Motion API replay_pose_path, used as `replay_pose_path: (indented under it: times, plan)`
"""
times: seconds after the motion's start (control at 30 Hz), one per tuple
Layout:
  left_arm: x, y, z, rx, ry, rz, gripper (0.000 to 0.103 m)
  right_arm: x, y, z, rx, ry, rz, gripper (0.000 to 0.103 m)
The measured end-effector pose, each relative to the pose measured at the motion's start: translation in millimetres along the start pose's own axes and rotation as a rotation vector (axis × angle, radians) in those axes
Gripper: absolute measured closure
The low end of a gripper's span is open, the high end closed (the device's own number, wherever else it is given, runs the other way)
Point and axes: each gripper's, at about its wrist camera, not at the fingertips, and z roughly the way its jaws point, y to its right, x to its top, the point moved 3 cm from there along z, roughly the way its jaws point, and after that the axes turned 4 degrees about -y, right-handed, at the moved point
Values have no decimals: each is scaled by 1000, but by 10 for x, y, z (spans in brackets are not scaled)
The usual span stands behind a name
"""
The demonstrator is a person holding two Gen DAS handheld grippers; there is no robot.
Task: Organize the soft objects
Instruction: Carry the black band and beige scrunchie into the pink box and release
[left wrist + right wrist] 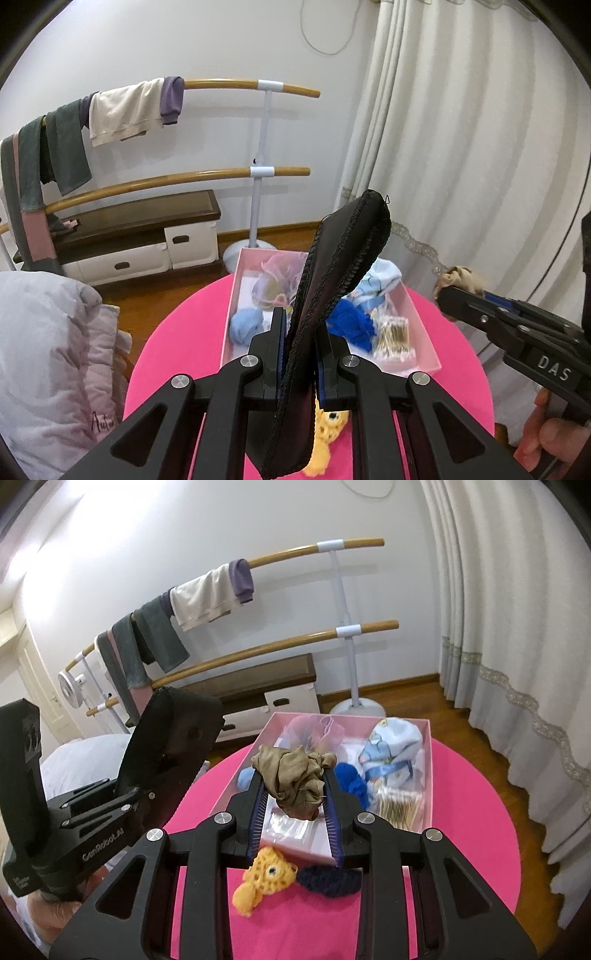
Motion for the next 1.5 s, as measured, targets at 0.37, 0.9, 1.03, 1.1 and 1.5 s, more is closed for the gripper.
replay_pose_path:
  times: [0.37, 0.9, 1.03, 1.1, 1.5]
  plan:
    - [535, -187, 786, -32, -34, -68, 93, 263, 218, 570, 18, -70, 33, 76]
    - [928, -509, 1988, -41, -123, -133, 91, 267, 357, 1253, 22, -170, 62, 76]
    - [968, -528, 2317, -26, -165, -142, 83, 239, 371, 1424, 19, -202, 76, 75]
    - [983, -528, 2460, -12, -190, -142, 69, 230, 375, 1476, 20, -213, 83, 70]
    - [1072, -544, 2265, 99, -92, -144, 16, 147, 485, 1313, -5, -178, 140, 0]
